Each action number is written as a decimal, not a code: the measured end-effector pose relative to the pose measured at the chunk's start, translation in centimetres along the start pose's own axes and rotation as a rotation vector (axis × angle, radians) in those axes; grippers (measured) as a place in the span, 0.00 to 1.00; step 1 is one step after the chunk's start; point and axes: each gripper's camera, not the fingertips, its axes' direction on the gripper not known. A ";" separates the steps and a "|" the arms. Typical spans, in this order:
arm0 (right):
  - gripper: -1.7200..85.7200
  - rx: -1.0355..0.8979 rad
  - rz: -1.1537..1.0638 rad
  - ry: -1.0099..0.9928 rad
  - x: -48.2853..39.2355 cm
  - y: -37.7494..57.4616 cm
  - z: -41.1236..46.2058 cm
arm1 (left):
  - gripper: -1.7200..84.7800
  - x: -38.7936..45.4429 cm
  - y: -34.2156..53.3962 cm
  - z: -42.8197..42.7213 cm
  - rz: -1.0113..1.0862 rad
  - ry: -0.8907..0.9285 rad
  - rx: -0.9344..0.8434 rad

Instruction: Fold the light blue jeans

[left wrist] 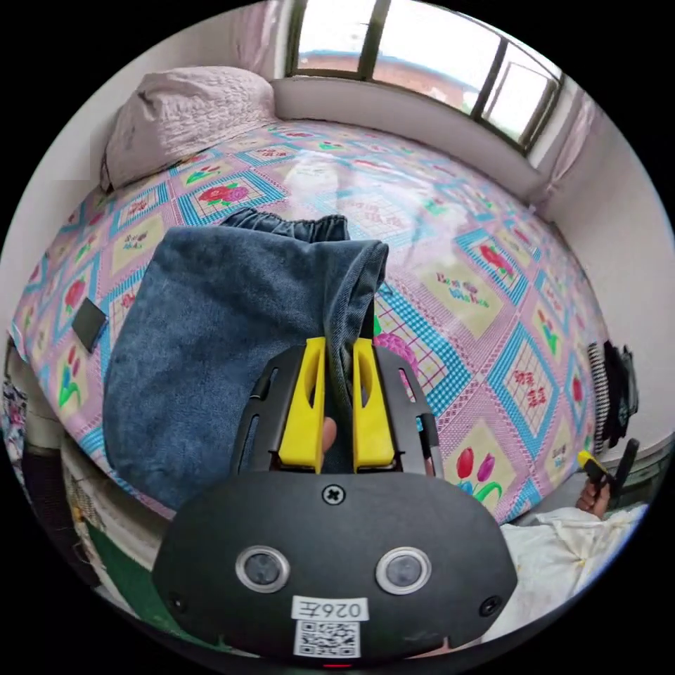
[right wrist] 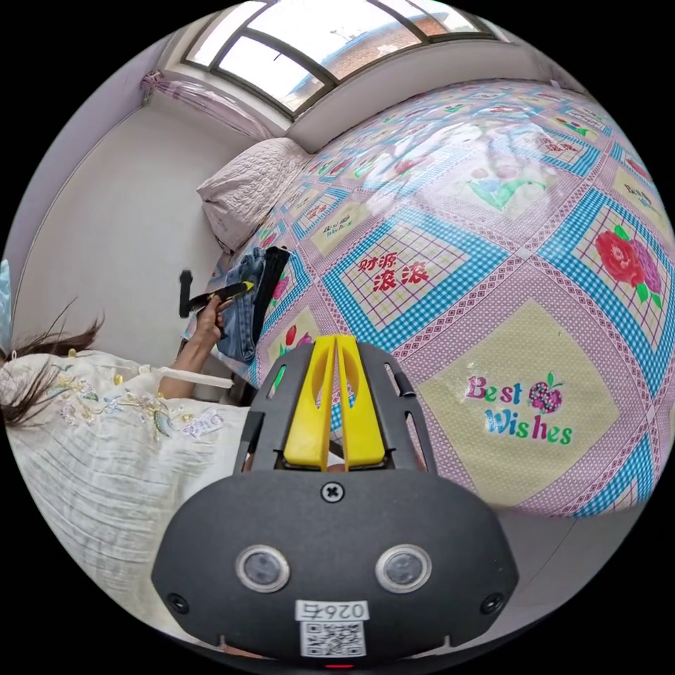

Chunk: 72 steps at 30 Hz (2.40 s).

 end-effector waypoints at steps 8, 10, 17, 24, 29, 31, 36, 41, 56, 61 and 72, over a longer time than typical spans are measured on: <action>0.01 -0.072 -0.060 -0.073 -1.7 -3.3 0.2 | 0.09 -13.0 7.1 -12.2 -0.102 0.385 0.279; 0.01 -0.084 -0.132 -0.097 -3.4 -4.9 0.2 | 0.09 -13.9 8.6 -15.9 -0.071 0.412 0.332; 0.01 -0.088 -0.358 -0.267 -10.2 -10.1 -1.6 | 0.08 -14.1 14.2 -32.3 0.102 0.515 0.608; 0.07 -0.029 -0.398 -0.335 -11.2 -11.6 -7.6 | 0.09 -8.5 15.8 -42.3 0.410 0.890 0.813; 0.18 0.117 -0.174 -0.443 -3.7 -10.7 -14.3 | 0.09 0.3 14.2 -44.6 0.622 1.174 0.787; 0.21 0.172 -0.082 -0.544 0.5 -9.6 -17.4 | 0.09 4.4 13.5 -44.3 0.682 1.247 0.756; 0.27 0.369 0.116 -0.676 12.3 -6.3 -28.6 | 0.07 14.7 10.2 -39.0 0.699 1.456 0.596; 0.33 0.453 0.208 -0.475 20.2 -5.4 -38.2 | 0.07 18.3 8.3 -26.2 0.376 1.626 0.474; 0.16 0.356 0.427 -0.327 32.2 -0.8 -42.8 | 0.01 19.9 9.2 -19.0 0.392 1.042 0.528; 0.13 0.387 0.426 -0.344 31.5 -0.4 -42.2 | 0.01 35.8 9.3 -8.5 0.710 0.870 0.134; 0.05 0.348 0.280 -0.333 29.1 -5.1 -38.5 | 0.01 47.3 6.6 8.3 0.707 1.048 -0.077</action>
